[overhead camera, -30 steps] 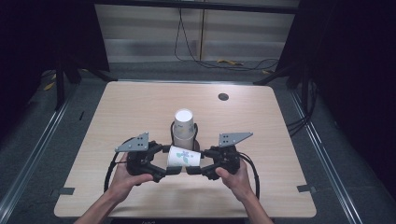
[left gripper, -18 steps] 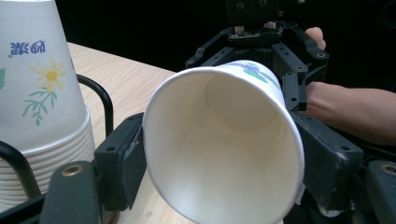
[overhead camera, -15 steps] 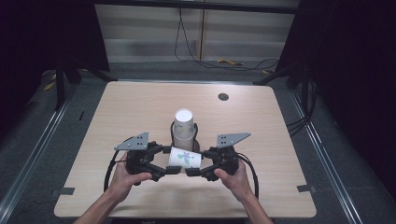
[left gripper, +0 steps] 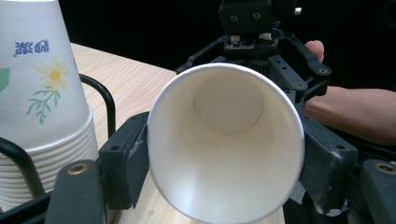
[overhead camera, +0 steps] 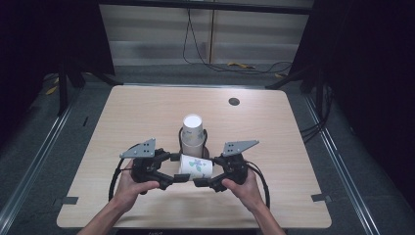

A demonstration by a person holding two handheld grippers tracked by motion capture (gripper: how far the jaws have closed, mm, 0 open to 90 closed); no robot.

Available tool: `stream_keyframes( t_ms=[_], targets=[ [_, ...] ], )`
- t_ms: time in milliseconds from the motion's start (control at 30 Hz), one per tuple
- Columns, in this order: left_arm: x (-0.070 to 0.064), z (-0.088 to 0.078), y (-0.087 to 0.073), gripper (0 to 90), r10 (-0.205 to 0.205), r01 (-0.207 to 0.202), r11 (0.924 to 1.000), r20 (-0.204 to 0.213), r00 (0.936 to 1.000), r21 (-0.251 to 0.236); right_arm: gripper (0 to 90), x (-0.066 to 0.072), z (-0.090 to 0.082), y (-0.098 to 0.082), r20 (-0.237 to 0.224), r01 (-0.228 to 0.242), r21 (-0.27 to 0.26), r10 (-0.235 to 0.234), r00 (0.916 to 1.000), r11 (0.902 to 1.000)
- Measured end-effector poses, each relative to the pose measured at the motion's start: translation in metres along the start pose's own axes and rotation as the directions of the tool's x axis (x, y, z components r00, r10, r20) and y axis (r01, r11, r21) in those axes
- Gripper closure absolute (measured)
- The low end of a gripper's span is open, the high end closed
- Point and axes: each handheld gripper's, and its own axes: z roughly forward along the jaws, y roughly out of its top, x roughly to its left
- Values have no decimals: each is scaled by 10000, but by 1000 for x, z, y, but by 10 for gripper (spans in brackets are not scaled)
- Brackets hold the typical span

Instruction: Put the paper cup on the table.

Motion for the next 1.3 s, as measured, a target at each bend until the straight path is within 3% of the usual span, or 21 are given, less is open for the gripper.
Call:
stream_keyframes(
  t_ms=[167,400,567,700,833,1067,1300],
  targets=[
    [2,-2,0,272,-57,58,10000,-185,9998,47,163,0,-3,0,455,29,-36,-27,9990,10000],
    [9,-7,0,273,-568,585,9980,-672,9961,233,145,-1,-10,0,1110,46,-218,-22,9938,9998],
    [11,-11,3,274,-471,528,9973,-1061,9932,514,136,-4,-13,-3,1305,-41,-298,79,9914,9995],
    [15,-12,1,275,-646,725,9953,-1167,9911,648,131,-6,-17,-4,1686,-105,-385,169,9855,9992],
    [17,-13,0,275,-751,847,9931,-1148,9905,808,130,-8,-23,-7,2792,-157,-672,339,9596,9976],
    [21,-18,-1,274,-869,1021,9881,-1301,9877,1152,131,-9,-27,-8,3248,-288,-776,526,9443,9966],
    [23,-27,-1,274,-823,1060,9840,-1621,9833,1431,132,-9,-30,-9,4127,-410,-782,698,9082,9961]
  ],
)
